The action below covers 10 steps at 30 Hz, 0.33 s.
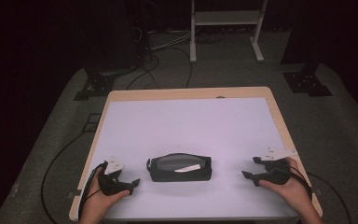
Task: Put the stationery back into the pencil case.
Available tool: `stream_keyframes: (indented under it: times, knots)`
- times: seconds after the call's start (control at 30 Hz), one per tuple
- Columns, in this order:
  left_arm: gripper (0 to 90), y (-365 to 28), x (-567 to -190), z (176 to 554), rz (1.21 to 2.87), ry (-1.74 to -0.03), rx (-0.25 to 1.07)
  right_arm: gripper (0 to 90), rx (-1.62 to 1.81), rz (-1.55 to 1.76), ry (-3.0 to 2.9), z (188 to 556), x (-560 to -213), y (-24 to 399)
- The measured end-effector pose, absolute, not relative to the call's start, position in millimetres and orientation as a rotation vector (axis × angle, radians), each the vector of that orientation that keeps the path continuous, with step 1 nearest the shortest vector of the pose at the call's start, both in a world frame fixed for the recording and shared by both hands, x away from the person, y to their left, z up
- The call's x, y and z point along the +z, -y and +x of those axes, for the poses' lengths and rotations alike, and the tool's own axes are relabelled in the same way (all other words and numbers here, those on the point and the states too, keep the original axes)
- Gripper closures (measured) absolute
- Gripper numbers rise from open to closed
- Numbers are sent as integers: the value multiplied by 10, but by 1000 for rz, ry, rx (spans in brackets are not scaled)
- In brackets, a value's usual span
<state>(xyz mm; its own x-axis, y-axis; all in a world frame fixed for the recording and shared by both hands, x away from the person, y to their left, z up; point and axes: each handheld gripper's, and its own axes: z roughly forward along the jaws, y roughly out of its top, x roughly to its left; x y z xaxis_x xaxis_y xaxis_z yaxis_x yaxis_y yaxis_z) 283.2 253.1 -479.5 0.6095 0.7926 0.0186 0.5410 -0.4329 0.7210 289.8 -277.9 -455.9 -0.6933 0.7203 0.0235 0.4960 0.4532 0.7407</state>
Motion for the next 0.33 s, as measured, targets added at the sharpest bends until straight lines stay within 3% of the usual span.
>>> stream_keyframes:
  times: [0.33]
  knots:
    - [66,-2530,-4796,2830,2143,-1045,471,185,1046,1096,-2358,2826,-4740,2898]
